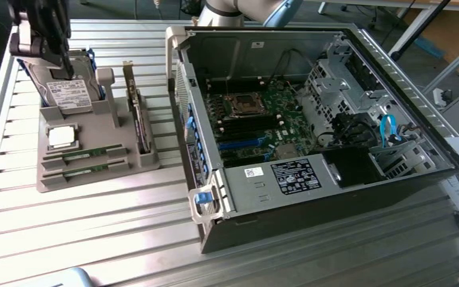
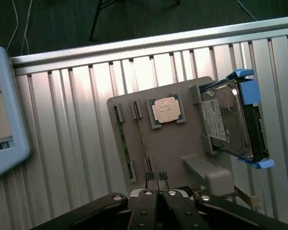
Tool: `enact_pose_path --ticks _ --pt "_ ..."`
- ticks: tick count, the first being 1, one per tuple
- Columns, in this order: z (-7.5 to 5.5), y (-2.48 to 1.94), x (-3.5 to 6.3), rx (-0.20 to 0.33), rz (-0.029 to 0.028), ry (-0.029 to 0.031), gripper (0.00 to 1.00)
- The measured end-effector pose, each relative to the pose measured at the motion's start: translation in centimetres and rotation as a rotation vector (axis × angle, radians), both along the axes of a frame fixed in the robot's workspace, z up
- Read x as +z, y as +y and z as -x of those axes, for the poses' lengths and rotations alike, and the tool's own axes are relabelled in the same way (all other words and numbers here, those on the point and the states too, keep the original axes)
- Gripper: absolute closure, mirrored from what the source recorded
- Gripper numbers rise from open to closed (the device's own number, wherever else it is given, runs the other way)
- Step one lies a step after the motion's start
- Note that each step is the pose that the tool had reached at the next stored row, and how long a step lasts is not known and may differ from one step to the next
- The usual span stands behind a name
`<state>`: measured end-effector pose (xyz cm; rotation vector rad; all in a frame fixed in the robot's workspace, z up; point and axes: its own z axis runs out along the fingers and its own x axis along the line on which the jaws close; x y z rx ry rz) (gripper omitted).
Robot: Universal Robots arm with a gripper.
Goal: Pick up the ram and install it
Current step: 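Pick up the ram and move it above insertion slot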
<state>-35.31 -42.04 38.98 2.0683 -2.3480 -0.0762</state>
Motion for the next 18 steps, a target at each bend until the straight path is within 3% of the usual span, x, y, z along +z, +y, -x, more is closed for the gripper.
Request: enact_pose_path --ticks 10,18 --pt "0.00 0.00 0.00 0.161 0.0000 0.0000 0.89" --pt "0.03 0.00 0.01 0.165 0.0002 -0.0009 0.89"
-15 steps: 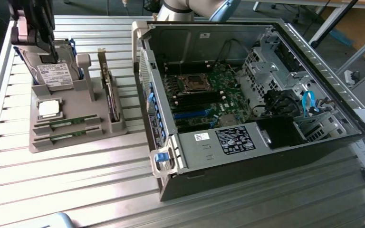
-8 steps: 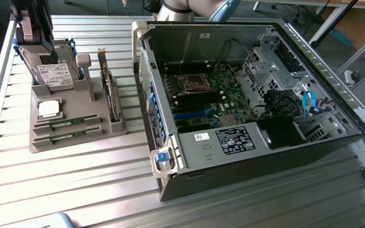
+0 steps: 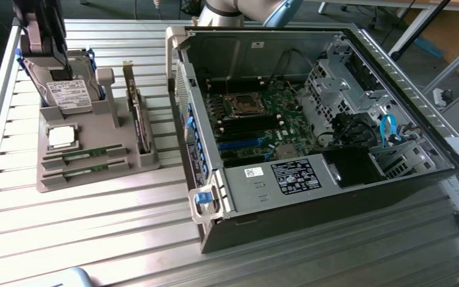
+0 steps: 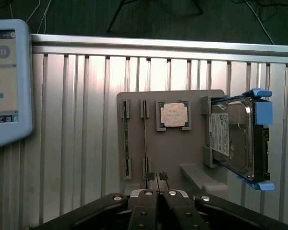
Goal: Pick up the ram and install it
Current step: 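Pick up the ram and move it above insertion slot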
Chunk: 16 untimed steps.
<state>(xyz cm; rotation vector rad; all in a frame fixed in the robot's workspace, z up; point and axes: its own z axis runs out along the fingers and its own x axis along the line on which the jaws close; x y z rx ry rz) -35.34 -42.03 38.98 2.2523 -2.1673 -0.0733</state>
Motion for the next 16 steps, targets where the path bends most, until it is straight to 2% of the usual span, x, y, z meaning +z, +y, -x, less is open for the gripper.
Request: enact_pose_path --ticks 5,16 --pt "0.04 0.00 -0.01 0.003 -0.0001 -0.0045 0.89" --pt "0.09 0.00 -0.08 0.004 0.0000 -0.0085 0.89"
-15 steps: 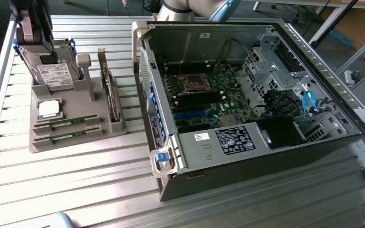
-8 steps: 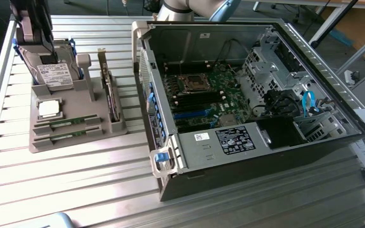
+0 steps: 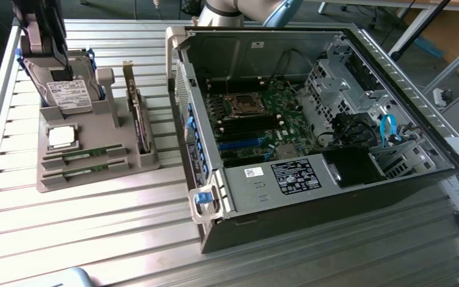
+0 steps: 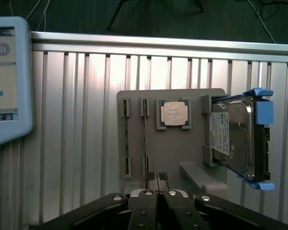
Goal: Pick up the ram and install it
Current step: 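Pick up the ram and move it above insertion slot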
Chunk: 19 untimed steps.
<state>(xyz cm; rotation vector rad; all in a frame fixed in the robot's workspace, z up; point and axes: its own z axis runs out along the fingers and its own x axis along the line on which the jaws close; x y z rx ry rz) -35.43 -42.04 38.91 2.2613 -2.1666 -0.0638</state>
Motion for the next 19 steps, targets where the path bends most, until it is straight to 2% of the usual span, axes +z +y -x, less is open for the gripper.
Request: enact_pose_path --ticks 19 --pt "0.00 0.00 -0.51 0.000 -0.0001 -0.0001 0.89"
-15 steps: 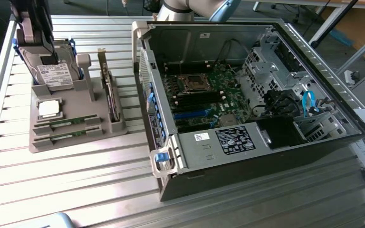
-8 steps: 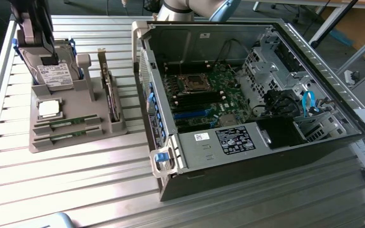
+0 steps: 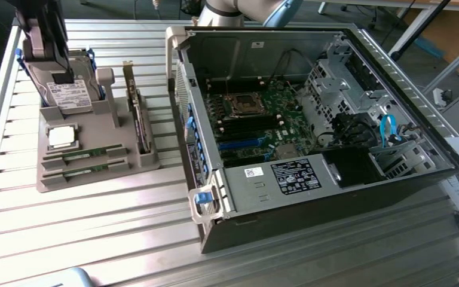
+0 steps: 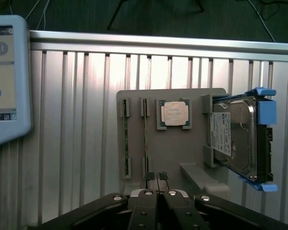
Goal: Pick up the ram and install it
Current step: 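Pick up the ram and move it above insertion slot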
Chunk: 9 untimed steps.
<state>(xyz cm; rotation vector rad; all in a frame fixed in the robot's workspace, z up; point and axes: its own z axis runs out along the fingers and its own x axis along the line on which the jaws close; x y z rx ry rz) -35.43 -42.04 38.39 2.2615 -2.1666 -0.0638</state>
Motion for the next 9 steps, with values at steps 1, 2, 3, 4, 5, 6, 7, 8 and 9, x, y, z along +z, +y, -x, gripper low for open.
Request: enact_pose_path --ticks 1,2,3,4,5,6,7,8,9 --pt "0.00 0.00 -0.07 0.000 0.0000 -0.0001 0.89" --pt "0.00 0.00 -0.17 0.000 0.0000 -0.0001 0.89" --pt "0.00 0.00 -0.27 0.000 0.0000 0.0000 0.89" --pt "0.00 0.00 -0.41 0.000 0.0000 0.0000 0.89" --pt "0.00 0.00 -0.51 0.000 0.0000 0.0000 0.89" --pt "0.00 0.00 -0.64 0.000 0.0001 0.0000 0.89" --pt "0.00 0.00 -0.76 0.000 0.0001 0.0001 0.89" --pt "0.00 0.00 -0.89 0.000 0.0001 0.0001 0.89" --pt "0.00 0.00 -1.04 0.000 0.0001 0.0001 0.89"
